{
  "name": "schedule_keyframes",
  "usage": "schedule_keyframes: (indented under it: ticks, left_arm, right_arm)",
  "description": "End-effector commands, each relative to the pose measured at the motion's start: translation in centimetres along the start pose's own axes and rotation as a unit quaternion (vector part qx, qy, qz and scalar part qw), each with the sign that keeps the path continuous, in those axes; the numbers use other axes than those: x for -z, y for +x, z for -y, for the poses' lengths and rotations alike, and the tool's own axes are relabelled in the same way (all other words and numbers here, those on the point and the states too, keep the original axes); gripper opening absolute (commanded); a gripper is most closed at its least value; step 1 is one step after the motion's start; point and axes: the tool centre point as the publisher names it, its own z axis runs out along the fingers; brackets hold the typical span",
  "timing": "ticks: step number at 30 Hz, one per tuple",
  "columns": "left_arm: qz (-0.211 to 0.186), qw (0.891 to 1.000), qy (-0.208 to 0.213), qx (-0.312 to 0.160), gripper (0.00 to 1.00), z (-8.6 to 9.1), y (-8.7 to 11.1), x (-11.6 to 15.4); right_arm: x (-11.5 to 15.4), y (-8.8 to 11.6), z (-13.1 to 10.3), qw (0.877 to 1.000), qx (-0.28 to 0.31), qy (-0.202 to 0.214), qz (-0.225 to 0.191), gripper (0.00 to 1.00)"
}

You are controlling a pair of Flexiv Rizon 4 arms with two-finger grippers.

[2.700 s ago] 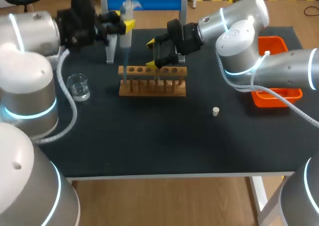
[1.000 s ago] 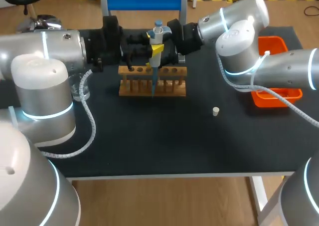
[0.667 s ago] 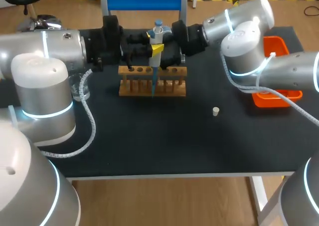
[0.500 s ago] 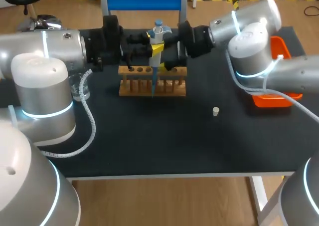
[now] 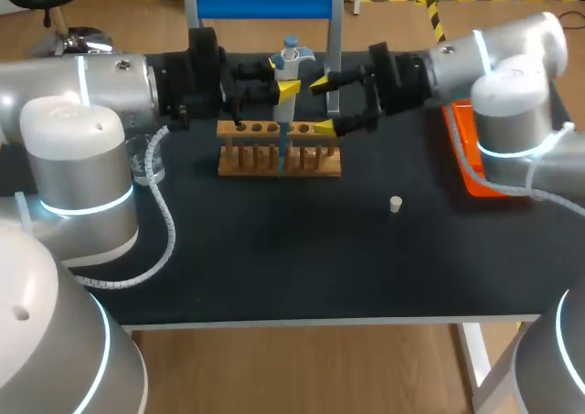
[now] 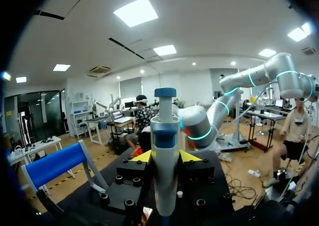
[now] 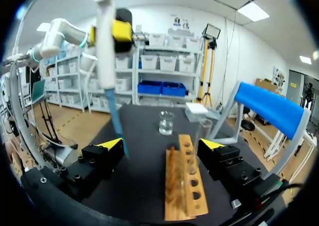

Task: Invert the test tube, pick up the pipette, mount the tip to pipette, aspirate from beaker and dispense into the tube, eject the tip, return the pipette, and cap with the stopper.

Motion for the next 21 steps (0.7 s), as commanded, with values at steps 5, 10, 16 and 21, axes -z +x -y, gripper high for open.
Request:
schedule_keyframes:
  ticks: [5,10,16,21]
  left_arm:
    - [-0.001,1.000,0.001,-0.001,0.00,0.0,0.0,0.0]
    - [-0.001,1.000,0.001,-0.001,0.00,0.0,0.0,0.0]
    - [-0.001,1.000,0.001,-0.001,0.00,0.0,0.0,0.0]
    - [-0.001,1.000,0.001,-0.001,0.00,0.0,0.0,0.0]
  right_arm:
    - [3.4,4.3,-1.4,0.996,0.013,-0.087,-0.005,1.00]
    - [3.1,5.6,-2.6,0.992,0.014,-0.120,-0.019,1.00]
    - [2.4,6.5,-4.1,0.989,0.004,-0.147,-0.033,1.00]
    - [1.7,6.6,-5.4,0.986,-0.002,-0.158,-0.042,1.00]
